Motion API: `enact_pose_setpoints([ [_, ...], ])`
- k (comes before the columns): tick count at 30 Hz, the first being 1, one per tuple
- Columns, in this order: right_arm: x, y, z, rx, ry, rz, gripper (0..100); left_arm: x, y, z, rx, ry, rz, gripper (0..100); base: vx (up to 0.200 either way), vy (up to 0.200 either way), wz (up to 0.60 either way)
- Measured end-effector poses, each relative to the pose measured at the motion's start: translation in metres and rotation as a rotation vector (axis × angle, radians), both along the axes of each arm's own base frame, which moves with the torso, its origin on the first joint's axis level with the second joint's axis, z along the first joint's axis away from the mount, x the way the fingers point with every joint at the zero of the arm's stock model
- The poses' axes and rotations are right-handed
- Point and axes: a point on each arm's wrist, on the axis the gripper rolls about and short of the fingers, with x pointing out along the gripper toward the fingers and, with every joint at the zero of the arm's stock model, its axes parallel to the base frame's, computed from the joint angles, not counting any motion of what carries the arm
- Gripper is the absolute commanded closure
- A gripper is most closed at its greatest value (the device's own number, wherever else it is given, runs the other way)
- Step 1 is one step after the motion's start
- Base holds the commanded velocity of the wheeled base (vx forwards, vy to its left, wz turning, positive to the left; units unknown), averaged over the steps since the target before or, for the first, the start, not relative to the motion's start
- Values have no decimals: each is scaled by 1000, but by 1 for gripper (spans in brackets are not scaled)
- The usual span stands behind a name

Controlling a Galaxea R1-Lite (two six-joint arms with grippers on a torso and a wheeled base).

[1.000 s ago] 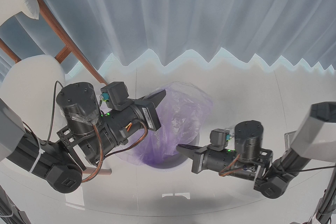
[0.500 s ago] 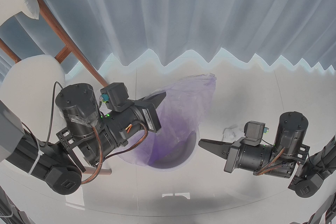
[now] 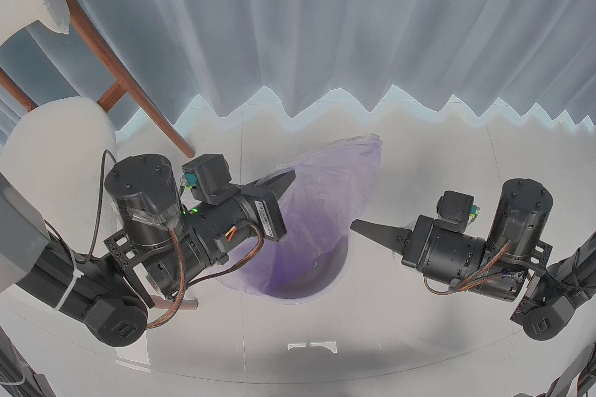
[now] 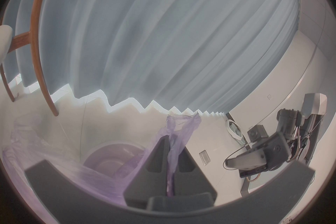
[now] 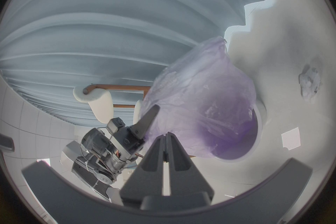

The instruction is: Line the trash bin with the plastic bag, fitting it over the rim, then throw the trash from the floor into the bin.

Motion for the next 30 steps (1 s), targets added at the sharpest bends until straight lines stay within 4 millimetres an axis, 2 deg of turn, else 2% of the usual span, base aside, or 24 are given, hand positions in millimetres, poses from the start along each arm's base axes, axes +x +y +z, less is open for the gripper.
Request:
enact_pose_setpoints([
  [10,6,7,12,93,49,-4,100,2,-2,-11,26,29,-4,100,0,0,0],
  [11,6,7,12,95,52,-3,0,2,-3,-12,29,31,-6,100,0,0,0],
  [19,15,8,19,156,185,-36,0,2,-2,-18,60,32,-6,100,0,0,0],
  [24,20,5,23,103,296,-75,0,0,-1,-21,92,18,-10,100,0,0,0],
  [30,24,-1,36,50,383,-115,0,-7,4,-24,147,-112,-69,100,0,0,0],
])
